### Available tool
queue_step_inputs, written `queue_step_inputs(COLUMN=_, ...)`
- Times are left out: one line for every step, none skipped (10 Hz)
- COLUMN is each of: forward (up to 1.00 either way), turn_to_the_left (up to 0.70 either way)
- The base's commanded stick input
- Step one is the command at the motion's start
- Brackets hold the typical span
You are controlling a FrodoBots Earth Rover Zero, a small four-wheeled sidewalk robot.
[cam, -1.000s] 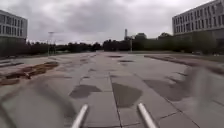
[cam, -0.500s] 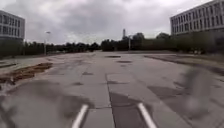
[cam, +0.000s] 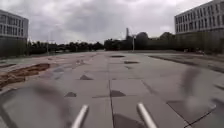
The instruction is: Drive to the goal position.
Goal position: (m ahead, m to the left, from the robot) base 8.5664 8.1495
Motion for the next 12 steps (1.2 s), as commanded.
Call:
queue_step_inputs(forward=1.0, turn_to_the_left=0.0)
queue_step_inputs(forward=1.0, turn_to_the_left=0.0)
queue_step_inputs(forward=1.0, turn_to_the_left=0.0)
queue_step_inputs(forward=1.0, turn_to_the_left=0.0)
queue_step_inputs(forward=1.0, turn_to_the_left=0.0)
queue_step_inputs(forward=1.0, turn_to_the_left=0.0)
queue_step_inputs(forward=1.0, turn_to_the_left=0.0)
queue_step_inputs(forward=1.0, turn_to_the_left=-0.08)
queue_step_inputs(forward=1.0, turn_to_the_left=-0.27)
queue_step_inputs(forward=1.0, turn_to_the_left=-0.27)
queue_step_inputs(forward=1.0, turn_to_the_left=-0.27)
queue_step_inputs(forward=1.0, turn_to_the_left=-0.27)
